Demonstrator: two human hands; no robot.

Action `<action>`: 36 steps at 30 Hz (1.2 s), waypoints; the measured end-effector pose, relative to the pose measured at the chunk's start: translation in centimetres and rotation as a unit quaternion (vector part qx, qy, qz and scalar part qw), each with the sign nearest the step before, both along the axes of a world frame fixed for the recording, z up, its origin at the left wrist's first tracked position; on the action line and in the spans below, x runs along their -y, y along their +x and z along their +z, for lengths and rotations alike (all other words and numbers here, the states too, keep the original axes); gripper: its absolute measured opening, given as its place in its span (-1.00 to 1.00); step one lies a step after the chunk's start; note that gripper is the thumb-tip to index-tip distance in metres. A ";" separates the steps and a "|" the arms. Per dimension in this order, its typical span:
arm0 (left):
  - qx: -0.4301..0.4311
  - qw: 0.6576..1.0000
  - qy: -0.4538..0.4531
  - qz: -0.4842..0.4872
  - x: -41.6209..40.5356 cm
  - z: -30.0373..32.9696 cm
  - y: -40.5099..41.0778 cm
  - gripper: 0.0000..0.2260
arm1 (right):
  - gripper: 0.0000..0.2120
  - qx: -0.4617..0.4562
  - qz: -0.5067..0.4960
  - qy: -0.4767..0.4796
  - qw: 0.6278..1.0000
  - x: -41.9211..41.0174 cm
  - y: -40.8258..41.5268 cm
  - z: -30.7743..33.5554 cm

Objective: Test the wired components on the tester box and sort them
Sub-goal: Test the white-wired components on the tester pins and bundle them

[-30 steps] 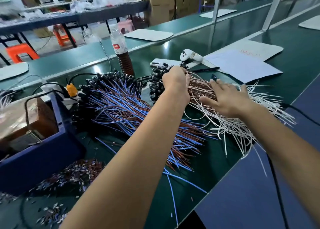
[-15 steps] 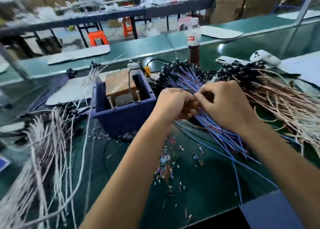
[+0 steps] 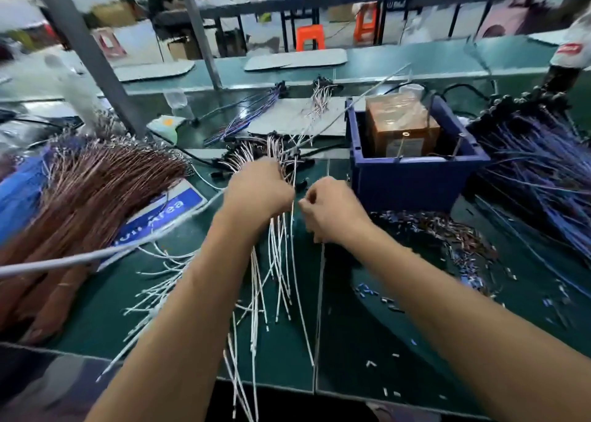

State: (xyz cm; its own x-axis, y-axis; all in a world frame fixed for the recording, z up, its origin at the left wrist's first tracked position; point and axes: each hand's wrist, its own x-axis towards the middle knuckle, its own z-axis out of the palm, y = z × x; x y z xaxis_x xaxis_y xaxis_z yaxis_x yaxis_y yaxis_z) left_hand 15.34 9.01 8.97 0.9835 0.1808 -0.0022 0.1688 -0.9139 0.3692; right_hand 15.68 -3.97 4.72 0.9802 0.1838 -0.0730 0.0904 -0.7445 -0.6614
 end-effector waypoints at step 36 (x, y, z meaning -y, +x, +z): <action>-0.042 0.420 -0.904 0.067 8.4 0.4 0.1 -0.63 | -0.64 -0.167 0.171 0.570 0.787 17.7 -3.6 4.3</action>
State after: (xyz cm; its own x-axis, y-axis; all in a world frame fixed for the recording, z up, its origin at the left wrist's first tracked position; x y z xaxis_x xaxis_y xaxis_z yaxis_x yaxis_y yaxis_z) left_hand 15.43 0.63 9.34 0.9474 -0.1372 -0.2890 0.2558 0.8675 0.4267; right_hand 12.06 -21.72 9.00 0.8205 0.5648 0.0877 -0.1630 0.3784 -0.9112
